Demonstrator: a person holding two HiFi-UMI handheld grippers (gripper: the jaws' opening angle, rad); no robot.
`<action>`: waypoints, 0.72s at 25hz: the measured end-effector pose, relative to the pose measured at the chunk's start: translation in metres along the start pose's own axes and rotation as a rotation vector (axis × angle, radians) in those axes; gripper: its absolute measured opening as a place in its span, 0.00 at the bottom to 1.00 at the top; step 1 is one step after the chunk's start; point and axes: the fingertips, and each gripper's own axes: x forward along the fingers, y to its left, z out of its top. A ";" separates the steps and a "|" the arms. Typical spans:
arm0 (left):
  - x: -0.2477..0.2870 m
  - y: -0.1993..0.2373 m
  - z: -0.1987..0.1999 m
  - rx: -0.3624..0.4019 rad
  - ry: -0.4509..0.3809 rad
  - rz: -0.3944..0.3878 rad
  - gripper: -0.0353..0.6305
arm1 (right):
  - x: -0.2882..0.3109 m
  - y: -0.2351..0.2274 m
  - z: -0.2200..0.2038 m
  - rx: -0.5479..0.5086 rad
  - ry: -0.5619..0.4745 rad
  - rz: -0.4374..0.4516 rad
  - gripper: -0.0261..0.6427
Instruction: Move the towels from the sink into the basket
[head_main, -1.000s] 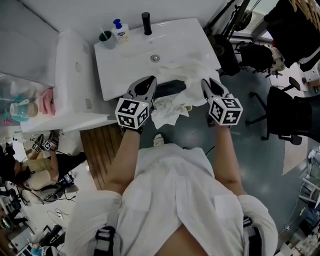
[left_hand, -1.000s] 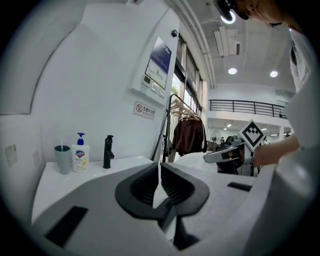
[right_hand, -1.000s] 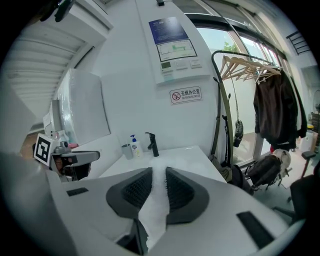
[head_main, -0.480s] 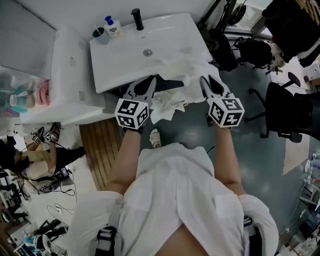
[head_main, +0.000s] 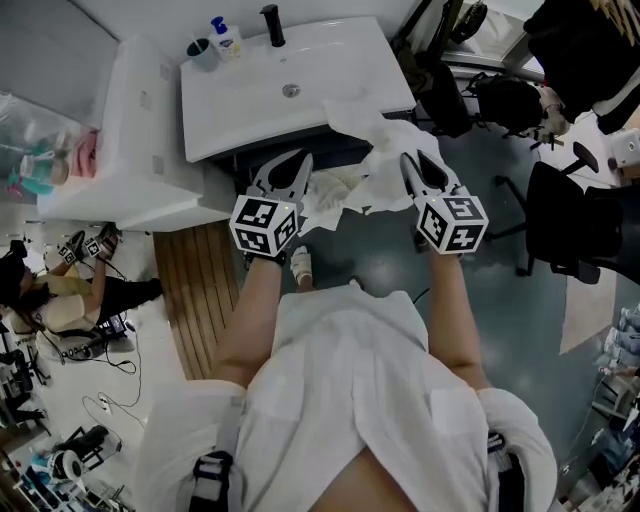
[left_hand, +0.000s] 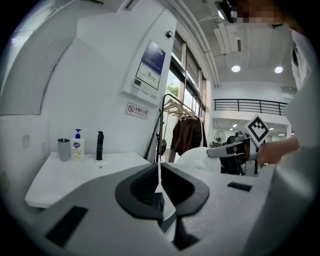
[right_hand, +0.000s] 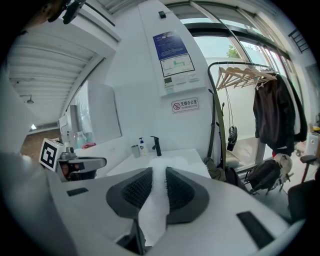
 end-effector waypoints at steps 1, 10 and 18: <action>-0.002 -0.004 -0.001 0.000 -0.003 0.002 0.09 | -0.005 0.000 -0.002 -0.001 0.000 0.001 0.18; -0.018 -0.042 -0.009 0.001 -0.018 0.007 0.09 | -0.044 -0.005 -0.017 -0.009 -0.001 0.002 0.19; -0.025 -0.054 -0.015 0.006 -0.020 0.007 0.09 | -0.057 -0.005 -0.033 -0.007 0.016 0.001 0.18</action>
